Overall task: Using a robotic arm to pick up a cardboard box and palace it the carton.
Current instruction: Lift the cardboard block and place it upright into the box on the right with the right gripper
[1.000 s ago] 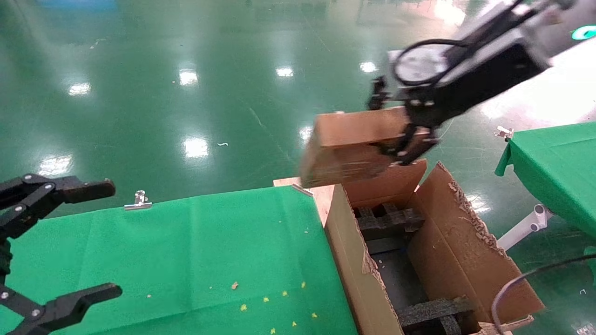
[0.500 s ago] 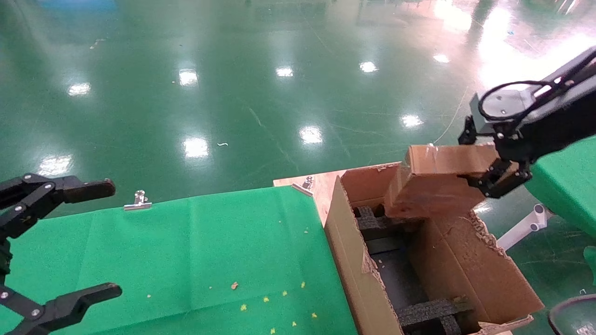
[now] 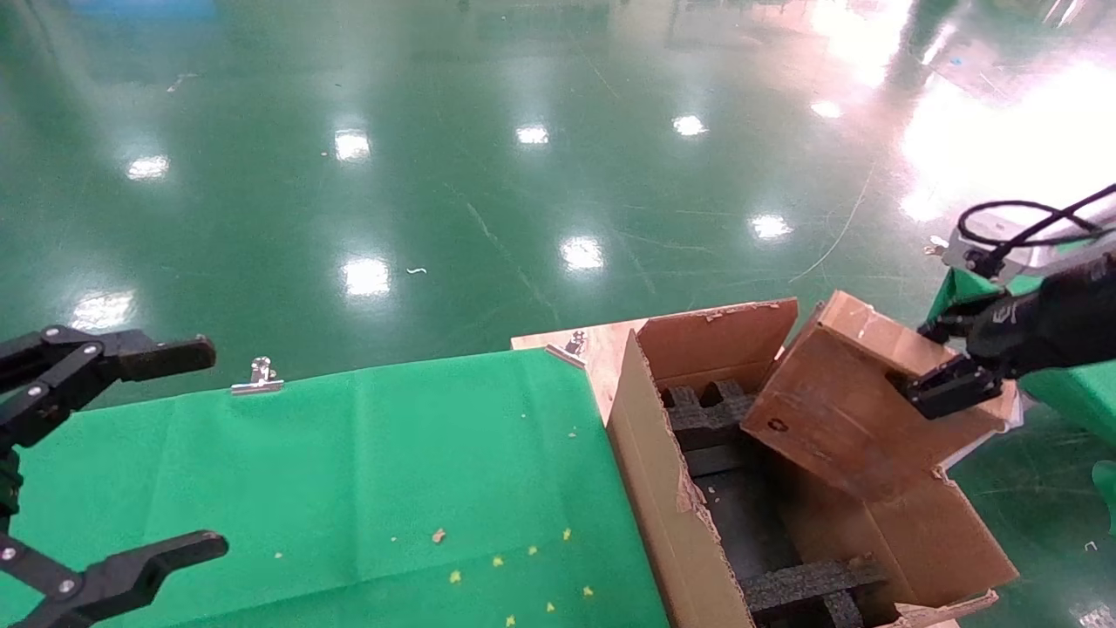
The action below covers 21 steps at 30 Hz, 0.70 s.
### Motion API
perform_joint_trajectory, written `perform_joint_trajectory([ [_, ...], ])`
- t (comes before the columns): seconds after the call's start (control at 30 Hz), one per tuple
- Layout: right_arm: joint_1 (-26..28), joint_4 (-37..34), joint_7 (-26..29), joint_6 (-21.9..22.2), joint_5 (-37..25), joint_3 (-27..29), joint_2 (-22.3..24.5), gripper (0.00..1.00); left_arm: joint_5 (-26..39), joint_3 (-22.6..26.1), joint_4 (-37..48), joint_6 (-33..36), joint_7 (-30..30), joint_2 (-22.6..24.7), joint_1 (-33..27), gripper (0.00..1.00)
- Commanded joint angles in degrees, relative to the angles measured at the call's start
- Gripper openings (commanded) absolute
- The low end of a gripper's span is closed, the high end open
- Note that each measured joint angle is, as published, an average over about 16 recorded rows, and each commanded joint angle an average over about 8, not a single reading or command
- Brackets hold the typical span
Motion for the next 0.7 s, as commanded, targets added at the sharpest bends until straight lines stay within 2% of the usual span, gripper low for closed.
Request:
perform_joint_trajectory([
  [0.03,-1.7,-1.3,3.7,1.0,1.6,0.1,1.6,0.00,0.0,0.0,0.0,0.0,0.0,0.0,0.0,1.00],
  [0.33,-5.4,0.4,12.2,5.3,6.0,0.7,8.3,0.00,0.0,0.0,0.0,0.0,0.0,0.0,0.0,1.00],
  [0.5,-6.3,1.1,13.4,7.0,7.3,0.9,10.5,0.00,0.0,0.0,0.0,0.0,0.0,0.0,0.0,1.00],
  [0.7,-6.2,1.2,13.0,6.8,7.3,1.0,10.0,0.00,0.0,0.0,0.0,0.0,0.0,0.0,0.0,1.00],
])
